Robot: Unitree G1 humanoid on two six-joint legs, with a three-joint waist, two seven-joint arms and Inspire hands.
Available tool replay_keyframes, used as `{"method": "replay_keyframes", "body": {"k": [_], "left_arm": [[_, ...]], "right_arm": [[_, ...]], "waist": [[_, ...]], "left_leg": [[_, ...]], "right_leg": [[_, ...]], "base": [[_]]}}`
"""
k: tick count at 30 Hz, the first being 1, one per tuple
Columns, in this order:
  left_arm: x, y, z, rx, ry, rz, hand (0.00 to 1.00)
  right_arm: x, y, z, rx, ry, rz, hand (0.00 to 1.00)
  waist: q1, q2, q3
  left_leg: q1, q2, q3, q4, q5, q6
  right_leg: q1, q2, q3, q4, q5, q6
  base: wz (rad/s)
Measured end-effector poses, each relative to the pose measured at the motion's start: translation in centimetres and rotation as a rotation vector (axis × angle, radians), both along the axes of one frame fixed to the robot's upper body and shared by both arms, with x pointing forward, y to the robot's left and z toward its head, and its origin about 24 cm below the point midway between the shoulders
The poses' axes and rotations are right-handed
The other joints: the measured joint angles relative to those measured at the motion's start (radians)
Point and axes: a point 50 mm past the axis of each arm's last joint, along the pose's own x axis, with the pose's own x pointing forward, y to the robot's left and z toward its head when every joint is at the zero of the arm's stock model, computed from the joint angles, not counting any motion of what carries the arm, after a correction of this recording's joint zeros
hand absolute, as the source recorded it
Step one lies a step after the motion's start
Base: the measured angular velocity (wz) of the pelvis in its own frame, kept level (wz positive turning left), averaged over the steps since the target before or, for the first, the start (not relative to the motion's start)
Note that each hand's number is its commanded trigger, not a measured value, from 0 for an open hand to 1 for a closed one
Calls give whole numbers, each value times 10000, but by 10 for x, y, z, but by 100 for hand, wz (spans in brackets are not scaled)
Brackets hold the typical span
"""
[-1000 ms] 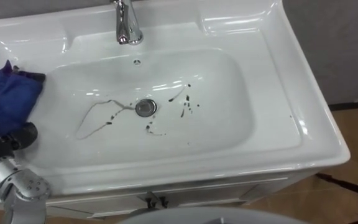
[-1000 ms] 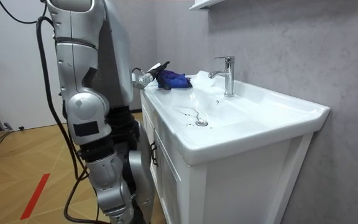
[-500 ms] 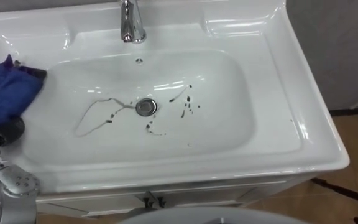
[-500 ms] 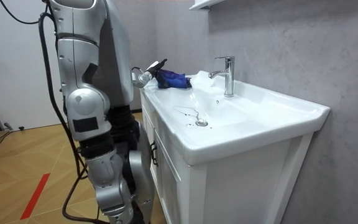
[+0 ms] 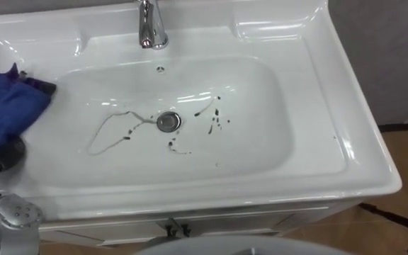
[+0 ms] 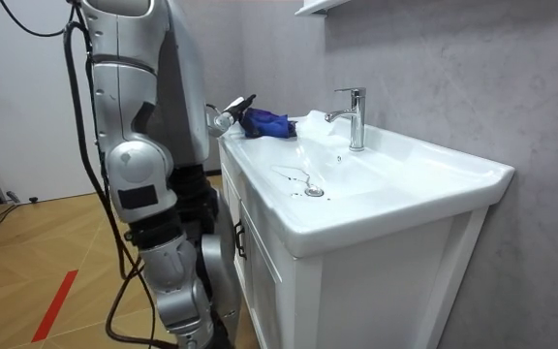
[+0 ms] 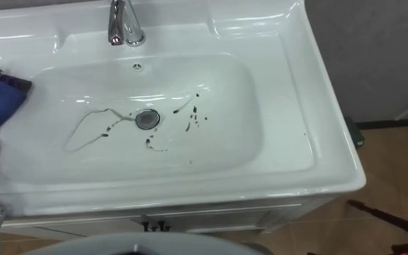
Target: Wipe basin
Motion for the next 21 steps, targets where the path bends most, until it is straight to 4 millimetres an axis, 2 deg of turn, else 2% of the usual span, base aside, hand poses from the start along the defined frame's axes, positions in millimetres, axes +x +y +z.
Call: {"method": "replay_keyframes", "body": {"k": [5,12,21], "left_arm": [[1,-5,-4,272,635,-308,0],[4,-11,-11,-11,1385,-632,0],[4,-10,-11,-217,1675,-641,0]], "right_arm": [[-3,0,1,135,-40,4,0],[-8,-2,1,404,358,-38,0],[-11,-2,1,459,625,-113,0]], "waist": [[-3,46,31],[-19,61,-26],[-121,61,-28]], "left_leg": [[-22,-3,-14,6,9,-11],[-2,-2,-16,82,19,-22],[26,2,-13,63,52,-38]], "right_leg": [[-1,4,-13,-17,0,-1],[23,9,18,21,-3,-8],[32,13,27,30,-2,-18]], "base": [[0],[0],[0]]}}
